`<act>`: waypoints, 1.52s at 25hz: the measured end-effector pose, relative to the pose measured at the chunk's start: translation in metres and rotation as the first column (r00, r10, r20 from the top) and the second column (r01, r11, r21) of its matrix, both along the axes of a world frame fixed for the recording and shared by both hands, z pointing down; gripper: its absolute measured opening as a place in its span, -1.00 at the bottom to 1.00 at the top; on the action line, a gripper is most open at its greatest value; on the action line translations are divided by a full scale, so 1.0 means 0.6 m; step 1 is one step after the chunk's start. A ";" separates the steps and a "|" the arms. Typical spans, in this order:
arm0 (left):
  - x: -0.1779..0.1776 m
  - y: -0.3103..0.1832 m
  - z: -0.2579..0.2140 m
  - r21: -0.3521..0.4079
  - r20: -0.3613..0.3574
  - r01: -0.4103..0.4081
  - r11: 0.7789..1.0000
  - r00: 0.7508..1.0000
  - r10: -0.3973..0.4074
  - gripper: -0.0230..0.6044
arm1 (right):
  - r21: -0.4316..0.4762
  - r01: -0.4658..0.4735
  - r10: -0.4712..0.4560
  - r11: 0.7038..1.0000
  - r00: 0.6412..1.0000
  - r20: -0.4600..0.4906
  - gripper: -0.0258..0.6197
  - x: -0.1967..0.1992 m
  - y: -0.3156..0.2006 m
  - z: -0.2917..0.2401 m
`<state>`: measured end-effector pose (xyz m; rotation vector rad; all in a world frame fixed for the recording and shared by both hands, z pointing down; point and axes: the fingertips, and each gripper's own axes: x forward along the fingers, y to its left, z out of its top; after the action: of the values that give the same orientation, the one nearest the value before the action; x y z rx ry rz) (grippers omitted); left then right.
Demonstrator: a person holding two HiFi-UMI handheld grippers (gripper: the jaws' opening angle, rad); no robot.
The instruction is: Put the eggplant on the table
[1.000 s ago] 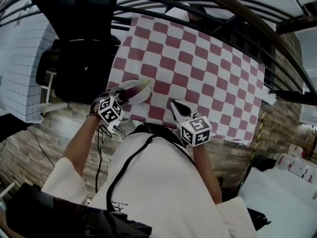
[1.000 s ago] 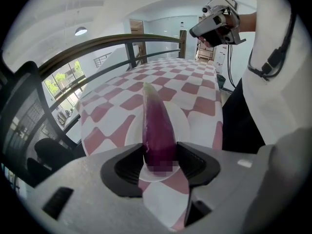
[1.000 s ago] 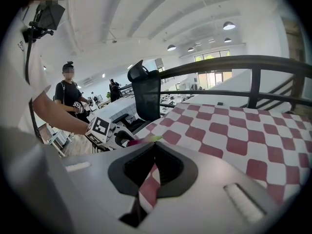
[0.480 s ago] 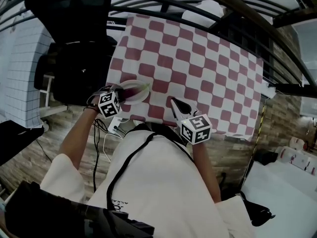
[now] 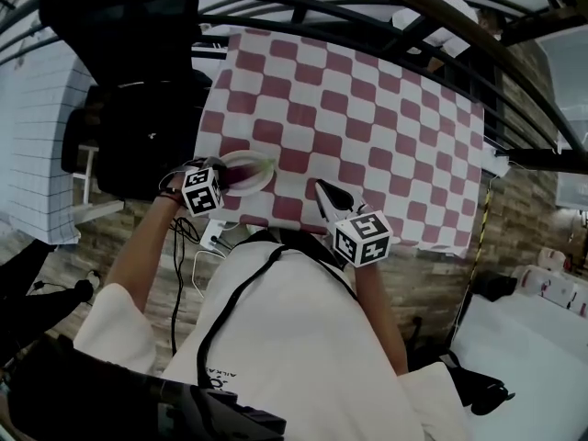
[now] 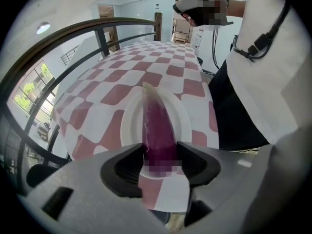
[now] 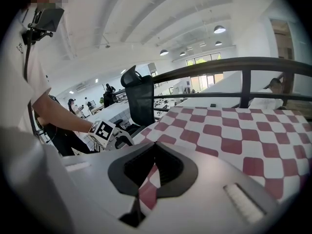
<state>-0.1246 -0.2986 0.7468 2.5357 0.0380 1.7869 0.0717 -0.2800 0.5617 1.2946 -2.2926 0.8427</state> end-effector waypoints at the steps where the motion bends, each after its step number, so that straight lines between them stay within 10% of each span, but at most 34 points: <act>1: -0.001 0.001 0.001 -0.004 0.004 0.004 1.000 1.000 -0.004 -0.21 | 0.000 0.002 -0.002 1.000 1.000 0.002 -0.90 -0.001 0.000 0.000; 20: 0.007 -0.004 -0.039 -0.037 -0.110 0.243 0.969 0.963 -0.246 0.20 | 0.025 0.046 -0.047 0.999 0.999 0.018 -0.90 -0.003 -0.003 -0.008; 38: 0.032 -0.003 -0.165 -0.060 -0.376 0.586 0.808 0.737 -0.562 -0.14 | 0.076 0.207 -0.211 0.975 0.976 0.049 -0.90 -0.047 -0.007 -0.022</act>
<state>-0.1055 -0.3004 0.6476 2.4912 -0.7237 1.0647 0.0432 -0.2841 0.5487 1.0452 -2.4711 0.7414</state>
